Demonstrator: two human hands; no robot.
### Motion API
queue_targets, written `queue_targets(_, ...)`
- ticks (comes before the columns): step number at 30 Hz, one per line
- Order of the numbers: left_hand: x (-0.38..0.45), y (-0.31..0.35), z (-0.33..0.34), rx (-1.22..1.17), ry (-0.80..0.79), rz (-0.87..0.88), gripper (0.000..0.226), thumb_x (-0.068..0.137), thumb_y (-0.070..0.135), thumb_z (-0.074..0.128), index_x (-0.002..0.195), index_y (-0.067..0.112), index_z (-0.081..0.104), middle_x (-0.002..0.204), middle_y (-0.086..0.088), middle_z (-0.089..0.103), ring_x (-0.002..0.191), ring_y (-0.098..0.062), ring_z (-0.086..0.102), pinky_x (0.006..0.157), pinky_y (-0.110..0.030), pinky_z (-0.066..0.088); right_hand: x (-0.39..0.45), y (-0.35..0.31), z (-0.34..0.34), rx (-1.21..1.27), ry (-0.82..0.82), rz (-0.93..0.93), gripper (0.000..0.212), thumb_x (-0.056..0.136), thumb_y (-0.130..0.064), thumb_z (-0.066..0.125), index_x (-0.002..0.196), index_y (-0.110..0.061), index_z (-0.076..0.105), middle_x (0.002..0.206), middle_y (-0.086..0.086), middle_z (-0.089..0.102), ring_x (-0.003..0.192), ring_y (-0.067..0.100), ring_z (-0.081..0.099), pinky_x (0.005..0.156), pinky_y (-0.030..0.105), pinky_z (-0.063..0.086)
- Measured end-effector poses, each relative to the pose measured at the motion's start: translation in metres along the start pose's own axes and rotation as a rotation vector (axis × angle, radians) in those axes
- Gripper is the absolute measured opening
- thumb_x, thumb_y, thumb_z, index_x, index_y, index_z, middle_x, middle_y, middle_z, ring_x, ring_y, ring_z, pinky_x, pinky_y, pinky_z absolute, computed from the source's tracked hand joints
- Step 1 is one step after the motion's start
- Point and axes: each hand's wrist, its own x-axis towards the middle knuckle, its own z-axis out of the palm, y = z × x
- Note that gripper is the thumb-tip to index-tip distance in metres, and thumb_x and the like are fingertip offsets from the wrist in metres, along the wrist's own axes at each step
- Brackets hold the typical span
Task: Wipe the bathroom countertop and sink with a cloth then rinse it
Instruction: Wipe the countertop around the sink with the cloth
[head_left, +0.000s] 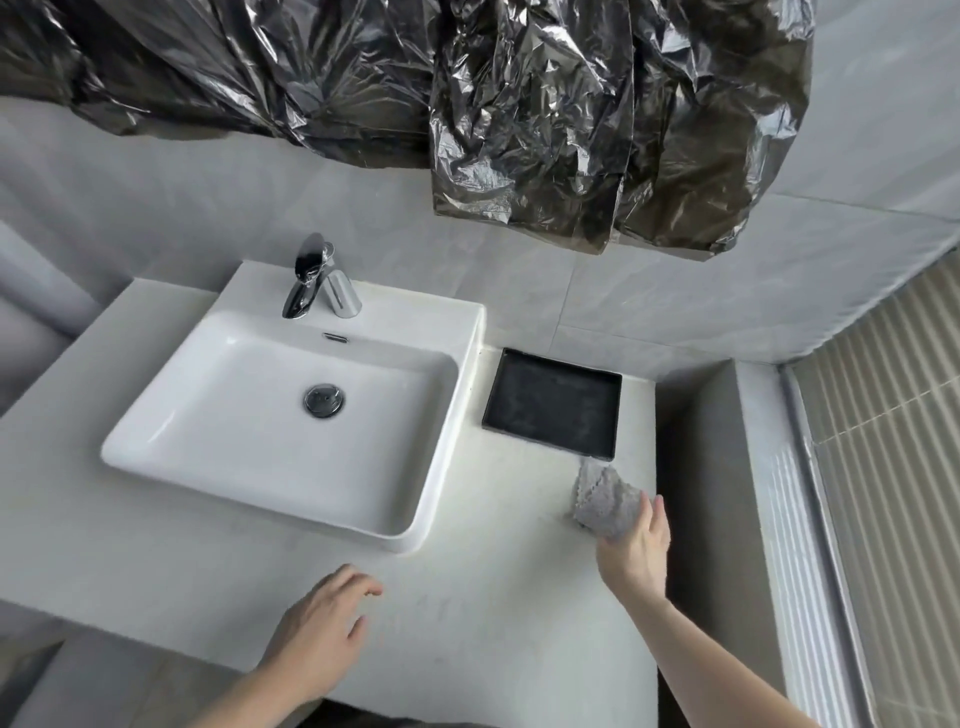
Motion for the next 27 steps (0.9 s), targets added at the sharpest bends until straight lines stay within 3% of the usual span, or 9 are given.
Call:
queue_targets(2, -0.006, -0.031, 0.014, 0.050, -0.100, -0.122, 0.044, 0.086, 0.033, 0.056, 0.129, 0.040, 0.050, 0.128, 0.026, 0.038, 0.119, 0.000, 0.050, 0.089, -0.025, 0.050, 0.014, -0.002, 0.004, -0.169, -0.046, -0.115, 0.086, 0.086, -0.020, 0.065, 0.158, -0.008, 0.020, 0.166, 0.023, 0.017, 0.155, 0.039, 0.010, 0.128, 0.052, 0.010)
queue_targets(5, -0.009, -0.074, 0.029, 0.045, -0.176, -0.374, 0.067, 0.084, 0.041, 0.059, 0.147, 0.030, 0.038, 0.148, 0.014, 0.027, 0.133, -0.012, 0.045, 0.102, -0.033, 0.047, 0.028, -0.008, 0.009, -0.308, -0.114, -0.123, 0.082, 0.091, -0.029, 0.055, 0.161, -0.016, 0.015, 0.167, 0.020, 0.011, 0.154, 0.039, 0.011, 0.128, 0.054, 0.000)
queue_targets(7, -0.006, -0.096, 0.035, 0.011, -0.179, -0.515, 0.088, 0.076, 0.051, 0.062, 0.152, 0.024, 0.029, 0.156, 0.006, 0.017, 0.138, -0.021, 0.042, 0.107, -0.037, 0.044, 0.033, -0.011, 0.013, -0.342, -0.120, -0.103, 0.077, 0.096, -0.034, 0.046, 0.162, -0.020, 0.009, 0.168, 0.017, 0.008, 0.154, 0.040, 0.008, 0.128, 0.055, 0.000)
queue_targets(10, 0.005, -0.110, 0.036, -0.001, -0.180, -0.640, 0.114, 0.070, 0.062, 0.067, 0.159, 0.018, 0.010, 0.164, -0.008, -0.002, 0.149, -0.036, 0.022, 0.117, -0.044, 0.032, 0.039, -0.009, 0.016, -0.408, -0.152, -0.087, 0.077, 0.099, -0.041, 0.042, 0.163, -0.022, 0.002, 0.168, 0.014, 0.004, 0.154, 0.038, 0.004, 0.127, 0.055, 0.005)
queue_targets(13, 0.018, -0.111, 0.031, -0.012, -0.195, -0.685, 0.132, 0.064, 0.068, 0.073, 0.159, 0.022, -0.005, 0.165, -0.013, -0.016, 0.151, -0.045, 0.003, 0.122, -0.048, 0.021, 0.042, -0.008, 0.026, -0.476, -0.170, -0.091, 0.077, 0.100, -0.047, 0.037, 0.163, -0.023, 0.001, 0.166, 0.011, 0.006, 0.153, 0.036, 0.004, 0.125, 0.058, 0.009)
queue_targets(18, 0.034, -0.121, 0.041, -0.014, -0.238, -0.701, 0.149, 0.056, 0.074, 0.077, 0.154, 0.029, -0.025, 0.159, -0.010, -0.036, 0.148, -0.052, -0.010, 0.119, -0.058, 0.021, 0.034, -0.021, 0.054, -0.504, -0.194, -0.094, 0.076, 0.104, -0.051, 0.030, 0.163, -0.026, -0.011, 0.171, 0.006, -0.011, 0.156, 0.033, -0.012, 0.126, 0.058, 0.000)
queue_targets(27, 0.035, -0.122, 0.048, -0.049, -0.208, -0.717, 0.146, 0.059, 0.063, 0.085, 0.156, 0.032, -0.019, 0.162, -0.004, -0.033, 0.149, -0.050, -0.011, 0.120, -0.060, 0.021, 0.012, -0.110, 0.120, -0.399, -0.219, -0.208, 0.074, 0.102, -0.054, 0.025, 0.163, -0.032, -0.011, 0.171, 0.005, -0.019, 0.156, 0.029, -0.023, 0.124, 0.057, -0.015)
